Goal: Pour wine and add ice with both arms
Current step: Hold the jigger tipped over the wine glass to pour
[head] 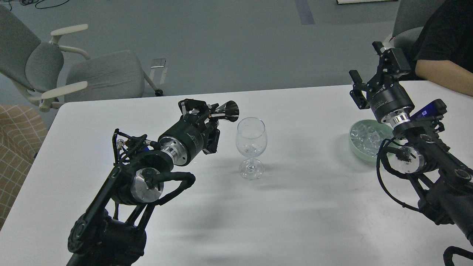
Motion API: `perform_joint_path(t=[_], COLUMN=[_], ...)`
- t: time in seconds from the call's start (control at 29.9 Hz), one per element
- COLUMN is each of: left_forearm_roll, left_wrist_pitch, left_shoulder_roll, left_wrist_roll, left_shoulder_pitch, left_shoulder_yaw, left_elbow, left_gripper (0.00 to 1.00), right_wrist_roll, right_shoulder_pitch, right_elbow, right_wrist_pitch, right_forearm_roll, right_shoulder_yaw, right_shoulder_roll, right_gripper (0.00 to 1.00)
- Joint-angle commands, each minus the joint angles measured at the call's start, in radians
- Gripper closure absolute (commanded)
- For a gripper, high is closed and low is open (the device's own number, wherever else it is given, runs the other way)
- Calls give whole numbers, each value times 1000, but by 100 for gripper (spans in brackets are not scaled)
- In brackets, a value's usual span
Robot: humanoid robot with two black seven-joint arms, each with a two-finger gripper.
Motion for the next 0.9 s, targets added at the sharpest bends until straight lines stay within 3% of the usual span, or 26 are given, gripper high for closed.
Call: perform_joint_path(t=[0.0, 0.6, 0.87], left_forearm_roll=[37, 305, 404], left_wrist_pitch=[0, -7, -12], left_shoulder_roll=[-5, 9, 76], left_wrist_roll=[0, 0, 0], left_shoulder_pitch=[0, -16, -62], left_shoulder_yaw=[4, 81, 133], left_elbow=[-17, -23, -27], left_gripper=[94, 94, 93], right_wrist_roll=[0, 0, 0], right_shoulder_pitch=[0, 0, 0], right_elbow=[0, -2, -2], right_wrist_pitch=[0, 0, 0], right_forearm_roll=[0, 0, -2], right_shoulder_yaw=[0, 0, -2], right_shoulder_roll=[-2, 0, 0], right_gripper=[0, 0, 0])
